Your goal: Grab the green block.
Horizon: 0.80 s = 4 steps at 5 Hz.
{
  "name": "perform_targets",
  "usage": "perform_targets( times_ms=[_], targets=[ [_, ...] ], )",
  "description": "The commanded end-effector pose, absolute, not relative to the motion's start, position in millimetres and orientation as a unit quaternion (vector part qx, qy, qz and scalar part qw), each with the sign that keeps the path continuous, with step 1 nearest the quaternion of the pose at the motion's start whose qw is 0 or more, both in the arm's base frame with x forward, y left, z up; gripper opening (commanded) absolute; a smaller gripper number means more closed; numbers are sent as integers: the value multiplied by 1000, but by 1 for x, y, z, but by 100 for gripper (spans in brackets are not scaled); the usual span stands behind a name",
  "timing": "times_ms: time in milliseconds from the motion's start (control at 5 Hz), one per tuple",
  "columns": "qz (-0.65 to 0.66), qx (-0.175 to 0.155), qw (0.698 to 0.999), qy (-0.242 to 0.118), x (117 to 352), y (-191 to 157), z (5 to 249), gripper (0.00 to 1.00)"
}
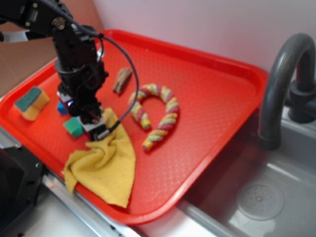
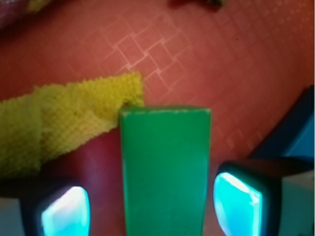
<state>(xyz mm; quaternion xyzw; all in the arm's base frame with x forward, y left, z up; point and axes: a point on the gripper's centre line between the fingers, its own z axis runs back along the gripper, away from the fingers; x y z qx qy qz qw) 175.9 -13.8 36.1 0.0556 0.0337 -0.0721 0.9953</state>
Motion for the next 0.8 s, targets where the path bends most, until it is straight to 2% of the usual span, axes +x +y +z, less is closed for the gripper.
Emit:
perform_targets(
  times_ms=[0, 200, 400, 600],
  targets=[
    [-56, 32, 997, 31, 177, -6, 21, 100],
    [-59, 29, 997, 39, 177, -7, 16, 0],
    [-59, 31, 997, 38, 176, -10, 17, 0],
    [-41, 39, 998, 36, 181, -6, 33, 0]
  ],
)
